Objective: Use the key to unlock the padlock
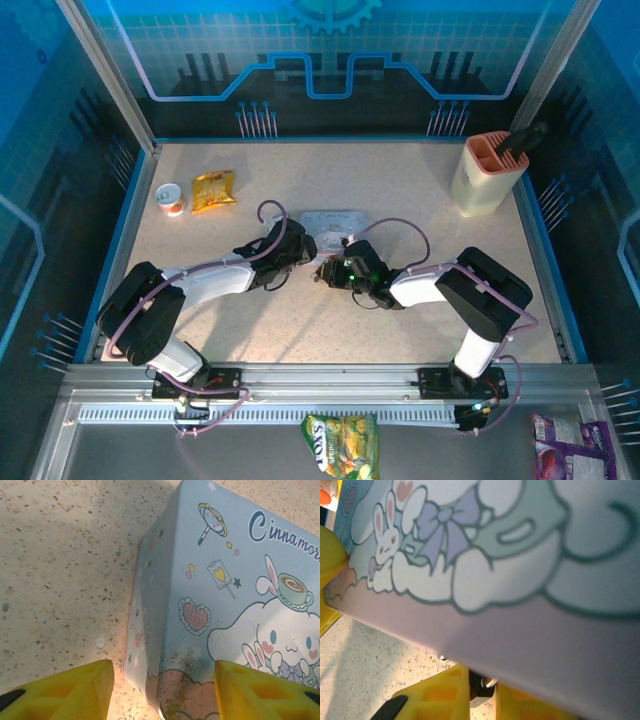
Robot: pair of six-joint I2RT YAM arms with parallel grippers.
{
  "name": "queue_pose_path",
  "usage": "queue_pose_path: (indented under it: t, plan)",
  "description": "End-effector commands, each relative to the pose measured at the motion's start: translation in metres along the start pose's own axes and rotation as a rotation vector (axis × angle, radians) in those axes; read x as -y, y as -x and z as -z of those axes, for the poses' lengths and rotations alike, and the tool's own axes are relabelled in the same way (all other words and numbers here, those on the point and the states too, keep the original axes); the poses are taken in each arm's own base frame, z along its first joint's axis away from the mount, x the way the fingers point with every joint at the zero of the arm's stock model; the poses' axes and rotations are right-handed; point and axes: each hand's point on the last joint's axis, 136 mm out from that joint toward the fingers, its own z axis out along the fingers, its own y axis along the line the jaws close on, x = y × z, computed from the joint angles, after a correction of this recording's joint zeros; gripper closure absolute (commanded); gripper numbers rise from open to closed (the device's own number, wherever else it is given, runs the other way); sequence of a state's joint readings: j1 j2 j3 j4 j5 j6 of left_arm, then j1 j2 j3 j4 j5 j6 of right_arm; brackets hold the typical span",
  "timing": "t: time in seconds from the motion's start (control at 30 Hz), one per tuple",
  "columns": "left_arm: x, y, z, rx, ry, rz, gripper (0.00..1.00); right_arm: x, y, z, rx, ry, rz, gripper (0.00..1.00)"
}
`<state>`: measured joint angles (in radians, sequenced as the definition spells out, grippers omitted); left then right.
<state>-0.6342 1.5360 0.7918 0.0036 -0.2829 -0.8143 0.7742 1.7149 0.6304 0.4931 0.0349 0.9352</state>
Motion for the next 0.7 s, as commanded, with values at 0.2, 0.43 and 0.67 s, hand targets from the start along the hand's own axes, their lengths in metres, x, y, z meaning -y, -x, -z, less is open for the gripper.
queue_pose_path:
  t: [0.2, 0.43, 0.67]
  plan:
    - [-0.020, -0.022, -0.006, -0.059, 0.102, -0.036, 0.45, 0.032, -0.024, 0.012, -0.041, -0.083, -0.073, 0.93]
    - [-0.019, -0.027, -0.006, -0.063, 0.111, -0.049, 0.45, 0.042, -0.012, 0.025, 0.017, -0.112, -0.090, 0.99]
    - [-0.010, -0.036, -0.007, -0.071, 0.095, -0.055, 0.46, 0.042, 0.004, 0.028, 0.061, -0.085, -0.145, 1.00]
